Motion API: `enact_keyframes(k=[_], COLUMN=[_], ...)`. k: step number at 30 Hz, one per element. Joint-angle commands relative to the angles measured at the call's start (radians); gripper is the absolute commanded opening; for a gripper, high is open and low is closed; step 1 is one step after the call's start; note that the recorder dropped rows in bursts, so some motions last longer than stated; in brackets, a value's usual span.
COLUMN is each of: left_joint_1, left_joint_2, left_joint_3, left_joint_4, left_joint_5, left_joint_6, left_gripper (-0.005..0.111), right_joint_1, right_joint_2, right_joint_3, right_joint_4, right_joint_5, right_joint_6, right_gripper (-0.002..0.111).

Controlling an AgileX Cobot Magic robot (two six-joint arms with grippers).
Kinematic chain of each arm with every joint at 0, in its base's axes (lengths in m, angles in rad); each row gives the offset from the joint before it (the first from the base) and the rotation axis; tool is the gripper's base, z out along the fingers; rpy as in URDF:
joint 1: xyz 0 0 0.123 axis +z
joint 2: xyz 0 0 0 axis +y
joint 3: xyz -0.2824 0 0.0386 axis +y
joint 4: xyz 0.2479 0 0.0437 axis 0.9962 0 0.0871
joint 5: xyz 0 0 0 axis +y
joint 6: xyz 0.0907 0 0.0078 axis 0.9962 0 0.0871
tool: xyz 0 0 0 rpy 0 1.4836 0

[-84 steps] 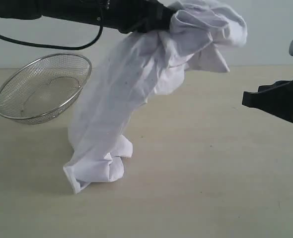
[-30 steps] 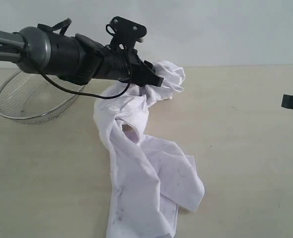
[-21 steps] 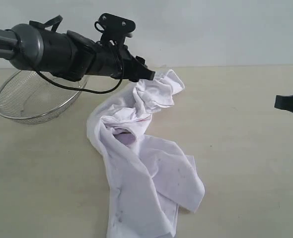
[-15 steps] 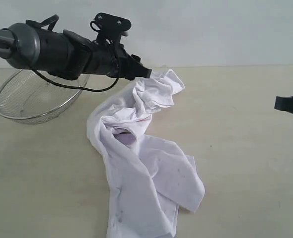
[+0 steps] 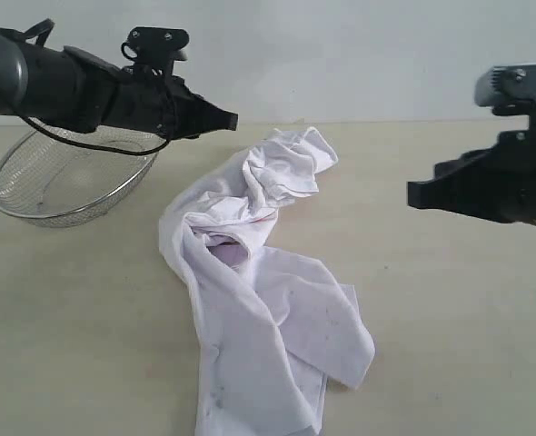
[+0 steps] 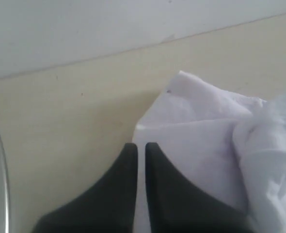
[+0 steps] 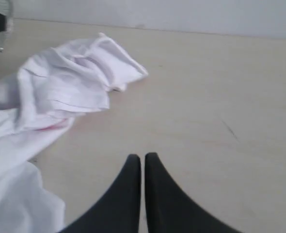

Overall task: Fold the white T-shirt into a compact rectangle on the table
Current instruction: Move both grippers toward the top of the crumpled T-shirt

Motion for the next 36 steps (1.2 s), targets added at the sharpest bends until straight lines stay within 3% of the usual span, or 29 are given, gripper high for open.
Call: enact_keyframes(k=[1,4,10,17,26,32,36], left_joint_1=[0.099,0.121,0.122,0.146,0.204,0.156,0.084], left_joint_2=[0.047,0.066,0.085,0.085,0.078,-0.011,-0.076], left_joint_3=[-0.004,-0.004,-0.004,-0.004,-0.004,-0.004,-0.004], left_joint_4=[-0.004,0.015,0.041,0.121,0.127,0.127,0.125], left_joint_5=[0.223,0.353,0.203,0.127,0.195,0.409,0.403], left_joint_6=[-0.097,-0.096,-0.151,-0.161,-0.168,-0.054,-0.05], left_gripper=[0.005,0.005,0.005,0.005,0.005,0.005,0.005], right_joint_1=[0.054,0.04,0.04,0.04,0.037,-0.032,-0.084], right_joint_2=[0.088,0.222,0.479,0.589,0.607,0.597,0.585], right_joint_3=[-0.119,-0.251,-0.522,-0.647,-0.684,-0.684,-0.684], right_joint_4=[-0.011,-0.011,-0.011,-0.011,-0.011,0.006,0.026], right_joint_5=[0.074,0.161,0.346,0.394,0.404,0.455,0.472], right_joint_6=[0.001,-0.006,-0.048,-0.071,-0.098,-0.094,-0.094], right_gripper=[0.0,0.0,0.0,0.0,0.0,0.0,0.0])
